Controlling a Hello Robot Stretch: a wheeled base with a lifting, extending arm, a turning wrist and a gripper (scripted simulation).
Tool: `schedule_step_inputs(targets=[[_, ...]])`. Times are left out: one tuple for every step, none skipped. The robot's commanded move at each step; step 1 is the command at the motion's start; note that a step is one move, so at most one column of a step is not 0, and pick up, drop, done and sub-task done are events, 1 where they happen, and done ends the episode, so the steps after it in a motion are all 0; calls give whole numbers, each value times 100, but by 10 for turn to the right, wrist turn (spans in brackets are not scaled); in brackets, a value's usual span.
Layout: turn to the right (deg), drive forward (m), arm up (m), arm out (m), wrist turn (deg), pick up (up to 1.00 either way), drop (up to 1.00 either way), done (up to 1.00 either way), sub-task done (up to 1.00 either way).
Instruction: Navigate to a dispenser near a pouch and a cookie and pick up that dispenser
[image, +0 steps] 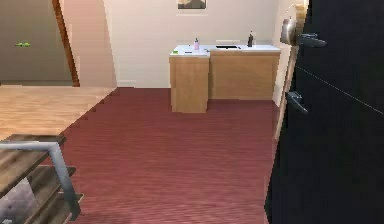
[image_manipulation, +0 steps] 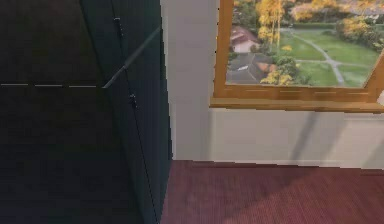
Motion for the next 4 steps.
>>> schedule_step_inputs(targets=[[60,0,0,0,0,0,0,0,0],[0,100,0,0,0,0,0,0,0],[90,0,0,0,0,0,0,0,0],[0,35,0,0,0,0,0,0,0]])
